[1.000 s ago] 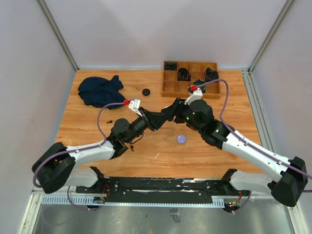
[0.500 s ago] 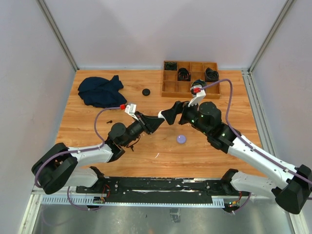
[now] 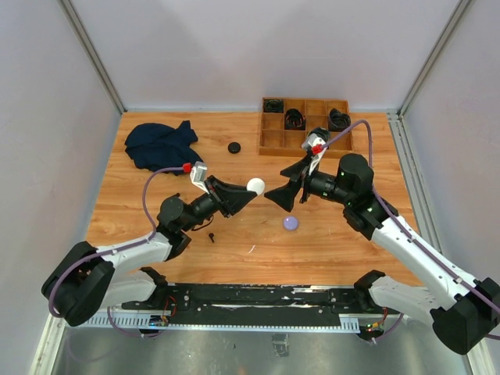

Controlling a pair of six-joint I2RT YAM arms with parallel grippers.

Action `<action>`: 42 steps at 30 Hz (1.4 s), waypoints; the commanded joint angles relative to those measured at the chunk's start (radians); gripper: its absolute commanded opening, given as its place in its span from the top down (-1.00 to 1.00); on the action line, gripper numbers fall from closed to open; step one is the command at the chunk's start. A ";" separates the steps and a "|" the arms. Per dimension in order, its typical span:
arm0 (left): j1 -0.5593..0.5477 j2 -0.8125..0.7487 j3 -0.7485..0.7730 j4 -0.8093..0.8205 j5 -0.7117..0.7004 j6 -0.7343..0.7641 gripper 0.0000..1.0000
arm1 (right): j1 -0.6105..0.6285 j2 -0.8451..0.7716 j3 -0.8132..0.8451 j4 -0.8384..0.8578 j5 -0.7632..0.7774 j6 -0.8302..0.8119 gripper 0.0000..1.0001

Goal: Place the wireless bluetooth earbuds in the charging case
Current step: Pick up the charging case at the center of the board, then adjust the charging case.

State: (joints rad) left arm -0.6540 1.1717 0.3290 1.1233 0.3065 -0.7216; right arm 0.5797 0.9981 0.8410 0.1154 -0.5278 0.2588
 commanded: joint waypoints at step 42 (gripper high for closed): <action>0.016 -0.099 0.018 0.078 0.310 0.028 0.40 | -0.001 0.095 0.083 0.059 -0.566 -0.091 0.62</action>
State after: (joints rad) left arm -0.6434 1.1080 0.3294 1.2495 0.6064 -0.7601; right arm 0.5777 1.1107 0.8627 0.2451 -1.0660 0.2089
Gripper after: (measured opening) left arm 0.293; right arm 0.256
